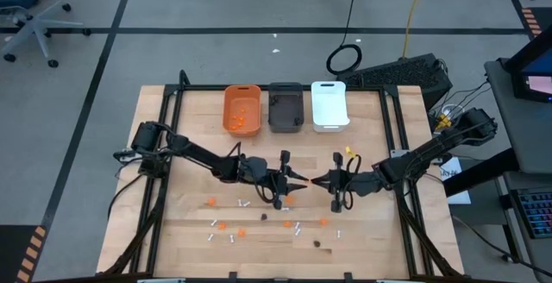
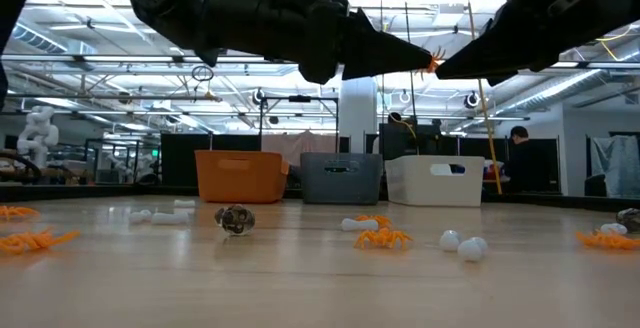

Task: Sort Halloween decoration
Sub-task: Put the orange spider toy into the orange bin

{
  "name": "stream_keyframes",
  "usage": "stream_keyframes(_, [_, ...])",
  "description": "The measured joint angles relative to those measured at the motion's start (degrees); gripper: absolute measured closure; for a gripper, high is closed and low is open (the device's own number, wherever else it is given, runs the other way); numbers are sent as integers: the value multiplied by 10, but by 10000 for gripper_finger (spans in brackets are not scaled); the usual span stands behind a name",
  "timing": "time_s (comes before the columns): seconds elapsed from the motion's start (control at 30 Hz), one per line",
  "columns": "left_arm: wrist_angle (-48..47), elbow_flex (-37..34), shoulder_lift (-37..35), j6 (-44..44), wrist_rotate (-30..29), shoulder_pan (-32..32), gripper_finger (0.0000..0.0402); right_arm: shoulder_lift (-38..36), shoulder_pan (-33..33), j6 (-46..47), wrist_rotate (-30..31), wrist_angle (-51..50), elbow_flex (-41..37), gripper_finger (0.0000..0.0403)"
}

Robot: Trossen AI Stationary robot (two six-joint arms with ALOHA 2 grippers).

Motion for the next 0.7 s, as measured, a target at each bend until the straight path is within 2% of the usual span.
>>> stream_keyframes(0.23, [10, 0, 0, 1, -3, 10, 326, 0, -7, -14, -1, 10, 0, 403])
stream_keyframes(0.47, [9, 0, 0, 4, 0, 16, 392, 0, -7, -17, 1, 12, 0, 403])
stream_keyframes(0.7, [6, 0, 0, 3, 8, 19, 398, 0, -7, -14, 1, 8, 0, 392])
